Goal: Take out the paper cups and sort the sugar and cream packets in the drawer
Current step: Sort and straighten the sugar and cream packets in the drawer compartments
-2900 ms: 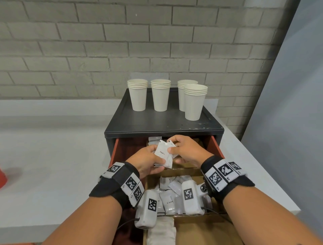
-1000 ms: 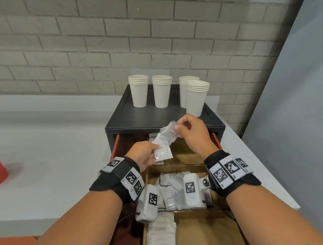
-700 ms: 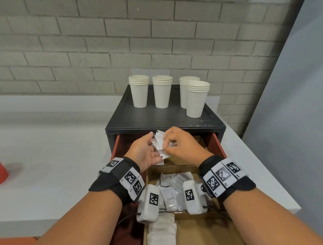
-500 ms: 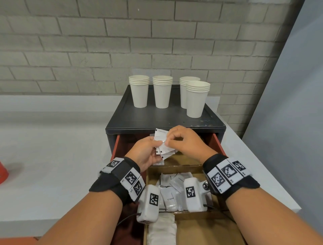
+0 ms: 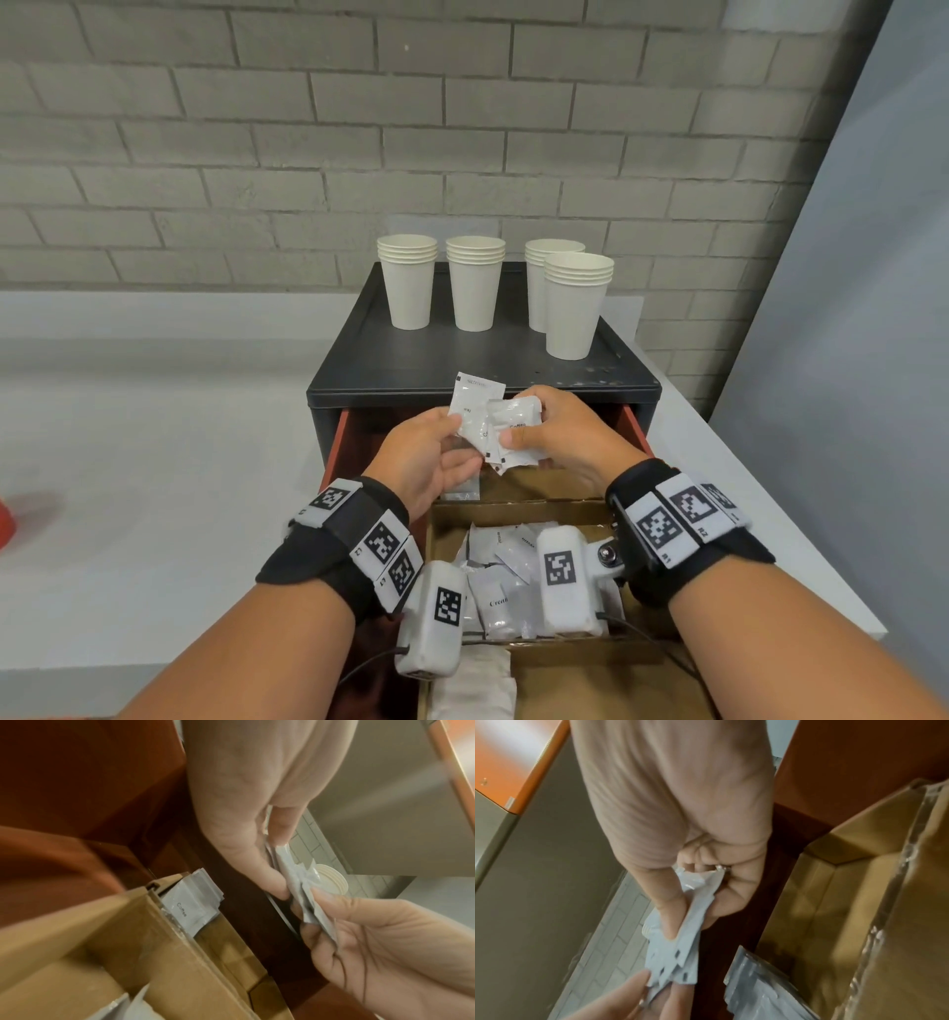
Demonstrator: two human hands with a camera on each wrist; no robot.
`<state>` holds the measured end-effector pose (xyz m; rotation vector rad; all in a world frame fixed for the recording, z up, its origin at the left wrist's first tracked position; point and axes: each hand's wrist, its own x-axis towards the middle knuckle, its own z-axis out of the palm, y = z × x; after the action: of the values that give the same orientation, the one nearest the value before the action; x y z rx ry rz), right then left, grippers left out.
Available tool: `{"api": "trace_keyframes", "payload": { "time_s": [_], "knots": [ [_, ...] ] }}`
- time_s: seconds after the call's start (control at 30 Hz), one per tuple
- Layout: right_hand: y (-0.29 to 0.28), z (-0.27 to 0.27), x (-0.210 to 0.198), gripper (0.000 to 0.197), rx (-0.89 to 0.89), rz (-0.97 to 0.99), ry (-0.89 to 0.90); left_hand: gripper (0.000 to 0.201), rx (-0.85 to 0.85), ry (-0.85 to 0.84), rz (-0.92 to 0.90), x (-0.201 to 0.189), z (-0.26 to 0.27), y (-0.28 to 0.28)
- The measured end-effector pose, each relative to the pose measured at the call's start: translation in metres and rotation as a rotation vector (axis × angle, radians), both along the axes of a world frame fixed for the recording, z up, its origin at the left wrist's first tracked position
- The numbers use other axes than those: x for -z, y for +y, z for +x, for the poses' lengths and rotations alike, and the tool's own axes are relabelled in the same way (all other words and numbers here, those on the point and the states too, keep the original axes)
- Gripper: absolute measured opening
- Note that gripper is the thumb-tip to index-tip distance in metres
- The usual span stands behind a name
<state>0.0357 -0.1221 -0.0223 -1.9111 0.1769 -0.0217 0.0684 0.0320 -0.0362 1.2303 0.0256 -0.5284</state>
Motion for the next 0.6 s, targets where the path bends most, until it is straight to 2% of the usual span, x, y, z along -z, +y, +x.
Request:
{"api": "trace_keyframes", "payload": {
  "time_s": [0.1, 0.23, 0.43, 0.53, 0.6],
  "knots": [
    [-0.0064, 0.0017, -0.0001, 0.032, 0.048, 0.046, -0.058, 0.023, -0.044, -0.028, 0.05, 0.003, 0.0032, 0.0018],
    [-0.0091, 0.0002, -0.0008, 0.03, 0.044, 0.207, -0.107, 0.016, -0.063, -0.082, 0.091, 0.0056, 0.0046, 0.0039],
    [-0.0105, 0.0005, -0.0029, 0.024, 0.032, 0.478, -0.132, 0.023, -0.157, -0.071, 0.124, 0.0061, 0.0055, 0.0057],
    [-0.0109, 0.0005, -0.0035, 0.021, 0.032, 0.587, -0.088, 0.028, -0.148, -0.106, 0.176, 0.0058, 0.004, 0.004],
    [-0.0076, 0.001, -0.0013, 0.023, -0.032, 0.577, 0.01, 0.028, -0.125, -0.135, 0.207, 0.0047, 0.0019, 0.0029]
  ]
}}
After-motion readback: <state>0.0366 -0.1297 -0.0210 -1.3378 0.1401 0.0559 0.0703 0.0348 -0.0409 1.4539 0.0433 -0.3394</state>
